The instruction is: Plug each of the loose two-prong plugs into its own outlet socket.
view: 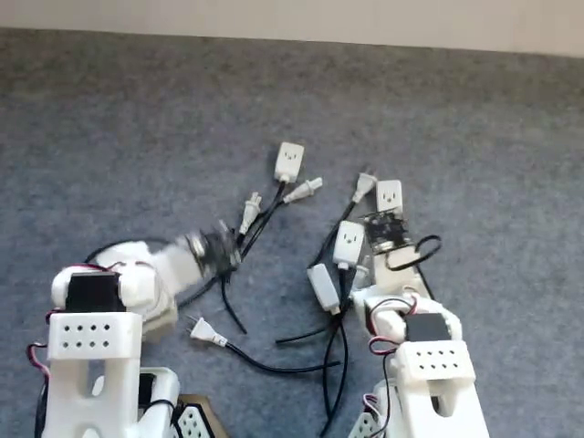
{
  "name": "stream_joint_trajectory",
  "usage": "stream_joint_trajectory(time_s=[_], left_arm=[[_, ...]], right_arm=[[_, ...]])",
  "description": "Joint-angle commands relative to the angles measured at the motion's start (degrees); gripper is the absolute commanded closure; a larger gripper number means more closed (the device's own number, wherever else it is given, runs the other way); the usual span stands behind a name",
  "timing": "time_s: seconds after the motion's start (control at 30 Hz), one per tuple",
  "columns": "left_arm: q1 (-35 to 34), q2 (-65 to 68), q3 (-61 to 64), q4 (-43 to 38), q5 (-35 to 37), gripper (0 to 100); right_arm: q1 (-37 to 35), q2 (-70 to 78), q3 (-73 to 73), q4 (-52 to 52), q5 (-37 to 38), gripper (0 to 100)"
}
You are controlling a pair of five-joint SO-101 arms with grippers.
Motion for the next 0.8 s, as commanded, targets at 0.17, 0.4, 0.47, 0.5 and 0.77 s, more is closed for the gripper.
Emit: stream_joint_trajectory(time_s=[0.17, 0.4, 0.47, 0.5, 0.77], left_arm=[[-7.2, 15.4, -11.4, -10.3, 42.9, 72], [-10.5, 34.3, -16.3, -13.1, 51.2, 72], [-10.6, 37.4, -16.4, -15.5, 52.8, 72], [-10.5, 38.7, -16.3, -16.6, 53.5, 72], [-8.6, 44.9, -16.2, -21.7, 55.1, 72]], right_arm=[[-6.1, -0.9, -11.9, 12.4, 0.9, 85.0], [-15.0, -0.8, -23.9, 18.1, -4.1, 85.0], [-15.4, -0.8, -22.1, 14.4, -5.4, 85.0], [-15.0, -0.8, -20.8, 12.6, -6.1, 85.0], [-10.9, -1.2, -3.3, -1.5, -12.5, 85.0]])
